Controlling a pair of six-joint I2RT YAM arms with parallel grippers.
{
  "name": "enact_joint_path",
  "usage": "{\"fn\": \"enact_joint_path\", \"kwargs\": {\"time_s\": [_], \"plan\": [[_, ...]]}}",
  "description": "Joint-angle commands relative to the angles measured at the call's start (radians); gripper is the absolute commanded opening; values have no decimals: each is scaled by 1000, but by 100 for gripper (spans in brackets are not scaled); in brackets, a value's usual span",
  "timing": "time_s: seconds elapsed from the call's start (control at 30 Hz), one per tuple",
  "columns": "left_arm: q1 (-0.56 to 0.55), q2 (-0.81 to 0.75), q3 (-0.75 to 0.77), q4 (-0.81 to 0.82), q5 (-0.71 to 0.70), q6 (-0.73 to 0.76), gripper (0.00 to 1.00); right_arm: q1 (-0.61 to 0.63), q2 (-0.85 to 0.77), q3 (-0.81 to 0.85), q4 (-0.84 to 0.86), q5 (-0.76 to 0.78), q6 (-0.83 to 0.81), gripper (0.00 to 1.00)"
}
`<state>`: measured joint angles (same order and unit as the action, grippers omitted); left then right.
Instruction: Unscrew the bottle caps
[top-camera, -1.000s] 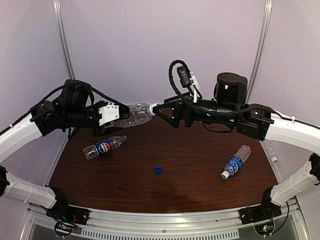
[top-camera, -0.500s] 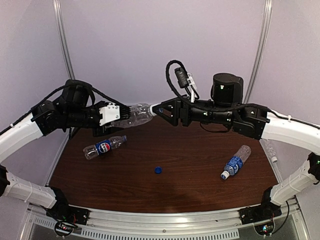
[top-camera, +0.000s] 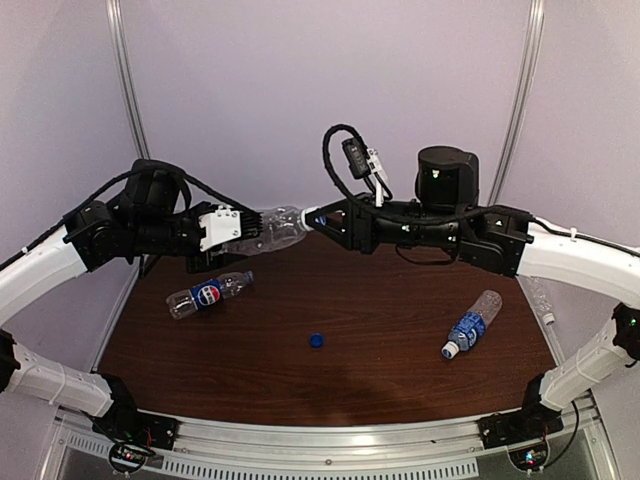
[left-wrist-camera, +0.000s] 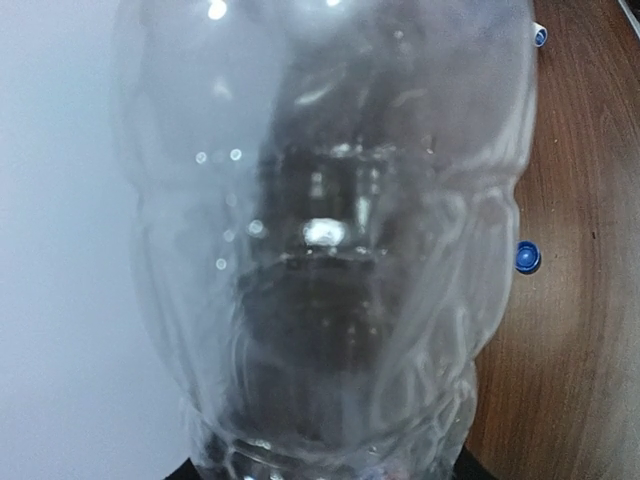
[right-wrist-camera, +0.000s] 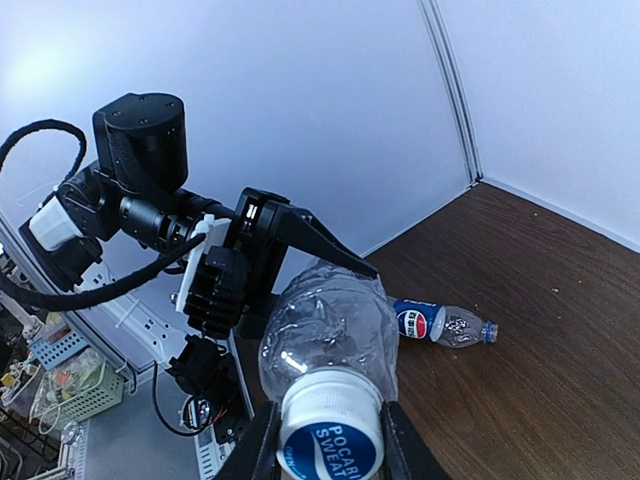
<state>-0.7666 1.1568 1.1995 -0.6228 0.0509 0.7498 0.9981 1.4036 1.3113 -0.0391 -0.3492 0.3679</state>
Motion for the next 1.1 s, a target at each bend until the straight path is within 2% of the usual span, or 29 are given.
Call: {"fn": "enact_joint_path", "kwargs": {"time_s": [0.0, 0.1, 0.23, 0.37, 0.47, 0.53, 0.57, 0.6, 0.63, 0.67, 0.7, 0.9, 1.0, 1.07], "plan": [[4, 0, 20, 49, 10, 9, 31, -4, 1, 36, -45, 3, -105, 0], [4, 0, 18, 46, 12, 13, 31, 0, -17, 23, -70, -47, -300, 0], [4, 1, 14, 44, 17, 18, 31, 6, -38, 35, -175, -88, -678, 0], [4, 2, 9, 39, 19, 29, 31, 22, -24, 102, -309, -56, -1048, 0], [4, 5, 10, 39, 20, 28, 31, 33, -5, 138, -383, -2, -1236, 0], [4, 8, 13, 39, 22, 25, 31, 41, 2, 139, -392, 52, -1292, 0], [5, 8, 14, 39, 21, 25, 31, 46, 4, 137, -384, 79, -1295, 1], [4, 10, 14, 40, 21, 24, 31, 48, 5, 131, -366, 99, -1278, 21], [4, 10, 14, 38, 20, 25, 31, 52, 3, 122, -342, 110, -1247, 50], [4, 11, 13, 38, 20, 24, 31, 53, -1, 111, -315, 112, -1212, 86], [4, 9, 12, 39, 20, 23, 31, 54, -12, 99, -282, 108, -1170, 98], [4, 4, 5, 41, 20, 20, 31, 54, -108, -19, -101, 80, -957, 100], [4, 1, -1, 41, 15, 23, 31, 53, -144, -58, 19, 111, -688, 100], [4, 2, -3, 41, 15, 24, 31, 41, -136, -39, 28, 131, -454, 100]]}}
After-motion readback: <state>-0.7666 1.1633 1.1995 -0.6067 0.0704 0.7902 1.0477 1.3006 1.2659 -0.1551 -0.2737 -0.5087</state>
